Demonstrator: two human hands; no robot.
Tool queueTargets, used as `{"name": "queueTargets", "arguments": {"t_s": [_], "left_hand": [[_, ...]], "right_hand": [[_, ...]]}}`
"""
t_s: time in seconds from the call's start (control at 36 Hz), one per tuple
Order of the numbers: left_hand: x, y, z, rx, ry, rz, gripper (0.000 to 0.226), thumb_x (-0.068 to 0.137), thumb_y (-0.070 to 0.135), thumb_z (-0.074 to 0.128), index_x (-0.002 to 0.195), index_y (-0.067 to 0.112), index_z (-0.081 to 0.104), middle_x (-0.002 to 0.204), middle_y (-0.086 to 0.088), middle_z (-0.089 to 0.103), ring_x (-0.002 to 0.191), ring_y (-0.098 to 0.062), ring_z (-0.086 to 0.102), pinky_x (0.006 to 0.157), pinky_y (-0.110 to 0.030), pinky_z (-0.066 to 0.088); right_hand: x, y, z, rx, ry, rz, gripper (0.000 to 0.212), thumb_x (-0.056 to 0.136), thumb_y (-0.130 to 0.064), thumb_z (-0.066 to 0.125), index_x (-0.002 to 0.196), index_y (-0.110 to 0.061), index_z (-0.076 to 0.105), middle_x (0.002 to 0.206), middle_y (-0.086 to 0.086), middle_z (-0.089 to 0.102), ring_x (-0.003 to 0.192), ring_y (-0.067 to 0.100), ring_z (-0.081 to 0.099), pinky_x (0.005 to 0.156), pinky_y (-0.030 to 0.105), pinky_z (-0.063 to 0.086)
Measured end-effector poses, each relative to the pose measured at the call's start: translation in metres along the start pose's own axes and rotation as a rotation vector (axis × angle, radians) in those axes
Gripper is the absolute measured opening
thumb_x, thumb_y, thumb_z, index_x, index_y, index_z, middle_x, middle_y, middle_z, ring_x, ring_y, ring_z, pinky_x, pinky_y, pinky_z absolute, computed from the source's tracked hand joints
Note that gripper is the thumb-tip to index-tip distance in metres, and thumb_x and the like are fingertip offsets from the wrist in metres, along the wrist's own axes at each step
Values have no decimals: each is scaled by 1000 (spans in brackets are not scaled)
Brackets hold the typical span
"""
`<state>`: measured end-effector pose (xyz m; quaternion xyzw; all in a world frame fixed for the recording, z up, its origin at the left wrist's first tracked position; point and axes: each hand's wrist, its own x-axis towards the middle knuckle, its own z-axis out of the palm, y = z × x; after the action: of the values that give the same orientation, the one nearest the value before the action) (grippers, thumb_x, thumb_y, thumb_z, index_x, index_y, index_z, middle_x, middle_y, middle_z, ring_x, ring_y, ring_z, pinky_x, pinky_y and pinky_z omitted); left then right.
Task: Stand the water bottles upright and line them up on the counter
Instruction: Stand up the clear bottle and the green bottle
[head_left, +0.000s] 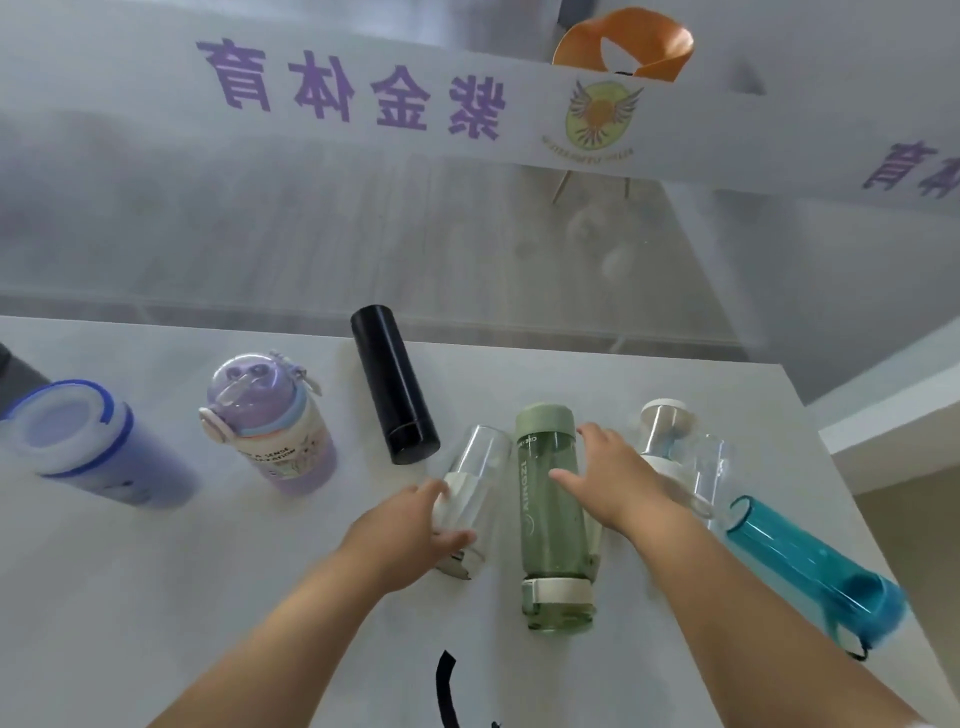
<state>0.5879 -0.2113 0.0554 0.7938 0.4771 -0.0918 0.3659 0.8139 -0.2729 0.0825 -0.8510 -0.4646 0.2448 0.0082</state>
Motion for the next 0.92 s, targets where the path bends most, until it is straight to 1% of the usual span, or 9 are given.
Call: {"name": "queueTargets", "arguments": {"t_s": [0.25,0.36,0.5,0.56,0.61,0.69,0.81,0.86,0.92], "left_hand": [[6,9,29,-338,11,-159,84,65,50,74,130,39,22,104,-3,62,84,-17,64,67,-30,53],[2,10,32,-318,74,-174,81,66,46,73,131,40,25,102,-4,56,81,-18,63,67,-29,51],[-14,5,22,-172,184,-139,82,63,46,72,133,42,29,110,1,45,103,-21,47,87,-33,45],[-20,3,16,-157,253,-114,82,60,45,74,130,40,33,109,2,47,106,-22,44,87,-33,43],[-25,2,9,-172,337,-90,80,56,43,76,126,36,38,107,3,49,106,-22,43,87,-35,45],[-32,5,0,-192,419,-60,80,54,38,80,123,29,41,101,5,44,106,-20,38,91,-36,44],[-38,12,-11,-177,445,2,80,58,37,81,125,30,39,103,10,38,107,-16,29,95,-32,36],[-41,16,-17,-133,434,44,78,61,37,80,127,30,39,108,12,38,108,-17,28,93,-29,32],[-43,18,-21,-105,425,75,77,62,36,80,128,30,41,113,11,41,112,-19,31,92,-29,31]], "right_hand": [[8,2,25,5,-145,-55,88,89,-55,50,148,-13,0,146,16,26,125,35,45,99,45,43],[5,8,32,37,-129,-90,87,91,-56,44,149,-14,-5,149,16,21,127,35,43,98,44,41],[-3,23,31,-36,-30,-230,68,94,-47,45,149,-17,17,149,13,24,130,31,38,104,44,39],[-9,29,31,-88,15,-341,55,94,-35,50,144,-20,34,147,14,31,129,34,38,103,46,39],[-13,36,32,-105,39,-493,46,85,-14,60,130,-20,54,138,19,45,120,42,46,94,55,46],[-16,45,37,-237,27,-681,60,57,2,70,111,-25,65,128,15,58,114,45,54,78,58,53],[-21,44,34,-544,3,-806,80,33,-7,80,104,-41,66,125,1,62,113,34,60,78,45,55],[-21,41,33,-590,-79,-829,84,48,-5,79,121,-41,58,143,2,48,130,38,44,97,52,43],[-21,40,34,-582,-146,-863,81,74,3,61,139,-40,39,159,2,17,145,38,8,114,54,12]]}}
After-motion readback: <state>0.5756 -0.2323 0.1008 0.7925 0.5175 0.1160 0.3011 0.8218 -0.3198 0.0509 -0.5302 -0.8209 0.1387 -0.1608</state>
